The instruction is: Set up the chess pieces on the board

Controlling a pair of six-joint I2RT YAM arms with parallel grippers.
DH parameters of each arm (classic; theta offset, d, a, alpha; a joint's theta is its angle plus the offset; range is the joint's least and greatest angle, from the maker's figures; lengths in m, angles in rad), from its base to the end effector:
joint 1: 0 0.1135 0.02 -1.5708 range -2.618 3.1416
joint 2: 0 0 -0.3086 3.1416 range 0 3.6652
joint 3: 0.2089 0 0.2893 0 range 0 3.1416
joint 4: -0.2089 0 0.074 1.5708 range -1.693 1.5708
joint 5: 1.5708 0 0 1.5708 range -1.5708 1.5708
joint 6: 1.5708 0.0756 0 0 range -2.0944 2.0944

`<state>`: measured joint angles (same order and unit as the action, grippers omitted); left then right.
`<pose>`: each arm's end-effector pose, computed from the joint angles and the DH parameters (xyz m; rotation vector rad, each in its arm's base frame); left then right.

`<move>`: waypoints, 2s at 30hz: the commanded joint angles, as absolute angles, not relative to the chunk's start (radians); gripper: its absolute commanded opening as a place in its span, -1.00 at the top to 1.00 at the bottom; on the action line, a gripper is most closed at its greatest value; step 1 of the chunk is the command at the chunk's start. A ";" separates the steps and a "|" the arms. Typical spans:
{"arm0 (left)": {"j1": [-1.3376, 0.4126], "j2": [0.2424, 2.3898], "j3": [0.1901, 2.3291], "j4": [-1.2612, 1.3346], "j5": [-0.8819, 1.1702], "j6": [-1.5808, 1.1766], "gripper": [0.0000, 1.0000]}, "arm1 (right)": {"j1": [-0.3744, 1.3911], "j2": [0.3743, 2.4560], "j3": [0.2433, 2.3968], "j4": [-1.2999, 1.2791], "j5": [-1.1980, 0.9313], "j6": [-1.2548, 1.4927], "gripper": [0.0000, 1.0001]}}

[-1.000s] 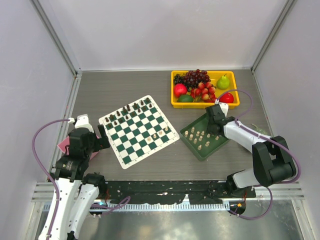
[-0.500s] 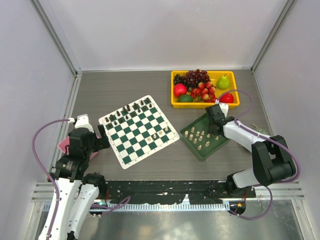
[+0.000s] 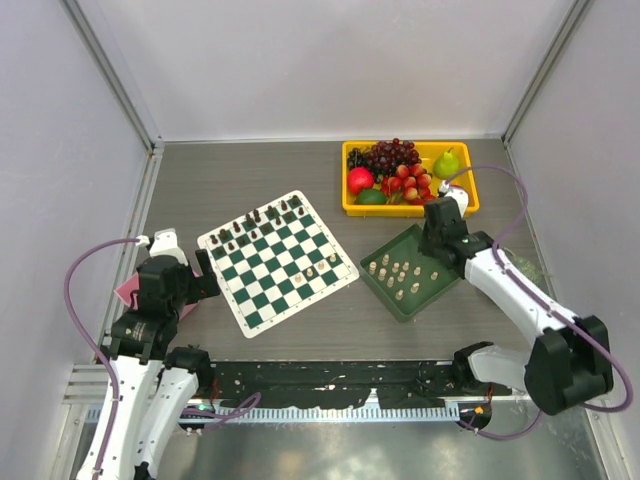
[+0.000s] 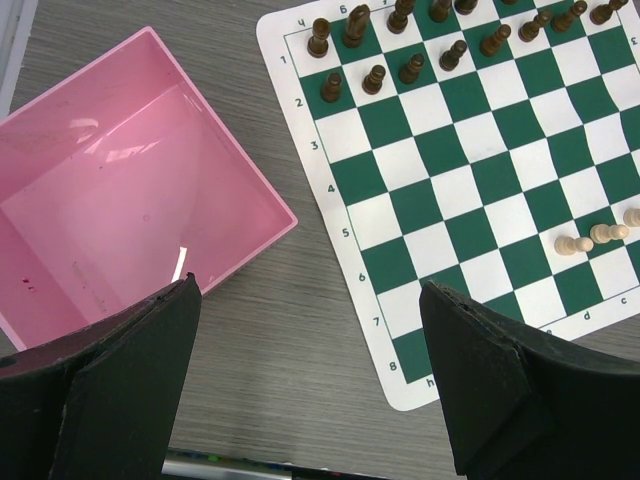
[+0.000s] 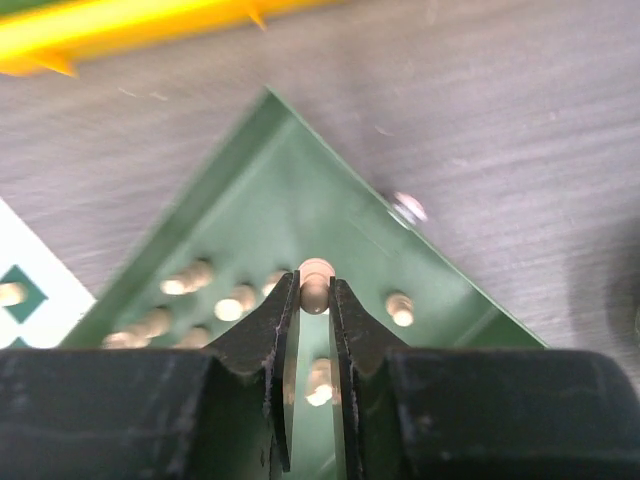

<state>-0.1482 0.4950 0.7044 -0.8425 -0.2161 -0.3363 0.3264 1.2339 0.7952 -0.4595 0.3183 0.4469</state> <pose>0.1329 -0.0035 0.2901 -0.3245 2.1629 -0.0354 0.2828 0.0707 0.2248 0.2795 2.3923 -0.0405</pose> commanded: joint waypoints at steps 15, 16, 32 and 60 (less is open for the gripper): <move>-0.143 0.483 0.730 -0.813 -0.233 -0.341 -0.99 | 1.093 1.617 1.311 -0.399 0.370 0.505 0.84; -0.143 0.485 0.733 -0.811 -0.235 -0.341 -0.98 | 1.104 1.681 1.340 -0.402 0.355 0.502 0.84; -0.143 0.472 0.730 -0.810 -0.232 -0.341 -0.98 | 1.158 1.999 1.540 -0.443 0.316 0.459 0.81; -0.143 0.476 0.730 -0.807 -0.222 -0.339 -0.98 | 1.143 2.069 1.568 -0.449 0.393 0.451 0.77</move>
